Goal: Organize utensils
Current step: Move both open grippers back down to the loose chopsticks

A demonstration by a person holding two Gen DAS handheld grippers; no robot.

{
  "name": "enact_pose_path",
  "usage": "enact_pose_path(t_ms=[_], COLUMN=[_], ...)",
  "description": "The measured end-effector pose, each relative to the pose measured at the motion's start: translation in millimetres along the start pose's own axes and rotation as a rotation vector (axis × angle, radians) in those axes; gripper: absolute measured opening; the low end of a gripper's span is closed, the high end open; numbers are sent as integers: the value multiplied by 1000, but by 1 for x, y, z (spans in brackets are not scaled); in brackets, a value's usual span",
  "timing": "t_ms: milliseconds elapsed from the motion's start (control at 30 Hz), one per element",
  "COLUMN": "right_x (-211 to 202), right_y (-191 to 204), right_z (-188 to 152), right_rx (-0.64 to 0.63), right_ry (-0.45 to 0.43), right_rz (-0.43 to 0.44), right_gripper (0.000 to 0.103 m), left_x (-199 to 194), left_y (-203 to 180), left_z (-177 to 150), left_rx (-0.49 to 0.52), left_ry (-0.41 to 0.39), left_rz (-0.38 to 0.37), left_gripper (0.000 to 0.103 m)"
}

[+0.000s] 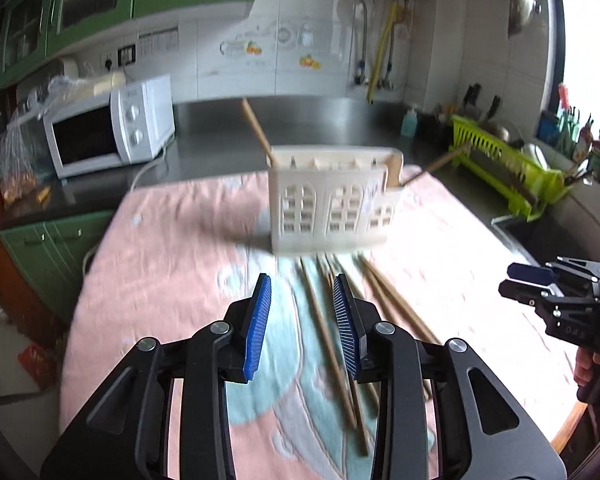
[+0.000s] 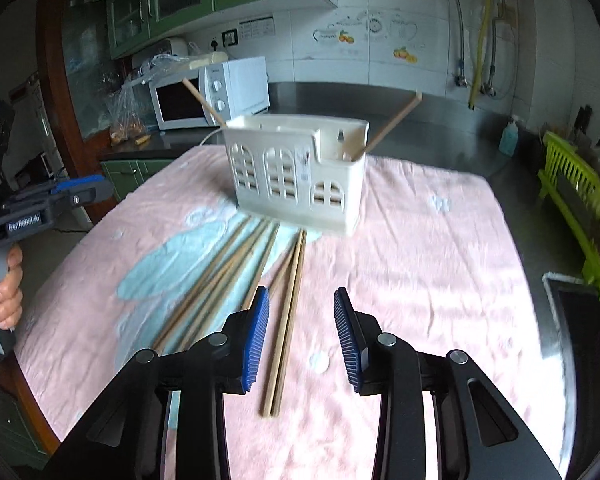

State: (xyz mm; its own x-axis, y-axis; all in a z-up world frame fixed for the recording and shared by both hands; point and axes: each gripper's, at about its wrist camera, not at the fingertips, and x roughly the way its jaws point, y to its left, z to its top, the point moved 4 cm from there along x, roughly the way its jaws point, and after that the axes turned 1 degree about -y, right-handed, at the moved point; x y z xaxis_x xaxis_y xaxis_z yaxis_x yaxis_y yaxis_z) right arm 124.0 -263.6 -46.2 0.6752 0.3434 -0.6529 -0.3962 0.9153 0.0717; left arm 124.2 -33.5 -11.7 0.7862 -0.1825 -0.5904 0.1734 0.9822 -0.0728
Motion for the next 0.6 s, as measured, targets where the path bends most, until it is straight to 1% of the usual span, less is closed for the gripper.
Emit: enact_pose_path(t_ms=[200,333,400,467,500,600], right_x=[7,10,12,15,17,20], right_y=[3,5,6,5,5,7], right_z=[-29,-40,-46,-50,-52,-55], right_rx=[15,16,22,30,37,40], right_ry=[21,28,35,41,45,56], right_rz=[-11,-12,-7,-3,2,9], right_gripper=[33,33,33,33,34,34], left_x=[31,40,39,37,36,35], left_y=[-5,-13,-17,-27,-32,-43], left_z=[-57,-88,-98,-104,-107,-106], left_rx=[-34,-49,-53,-50,-34,14], left_ry=[136,180,178,170,164,148], left_rz=[-39,-79,-96,-147,-166,-187], left_gripper=[33,32,30,28,28,28])
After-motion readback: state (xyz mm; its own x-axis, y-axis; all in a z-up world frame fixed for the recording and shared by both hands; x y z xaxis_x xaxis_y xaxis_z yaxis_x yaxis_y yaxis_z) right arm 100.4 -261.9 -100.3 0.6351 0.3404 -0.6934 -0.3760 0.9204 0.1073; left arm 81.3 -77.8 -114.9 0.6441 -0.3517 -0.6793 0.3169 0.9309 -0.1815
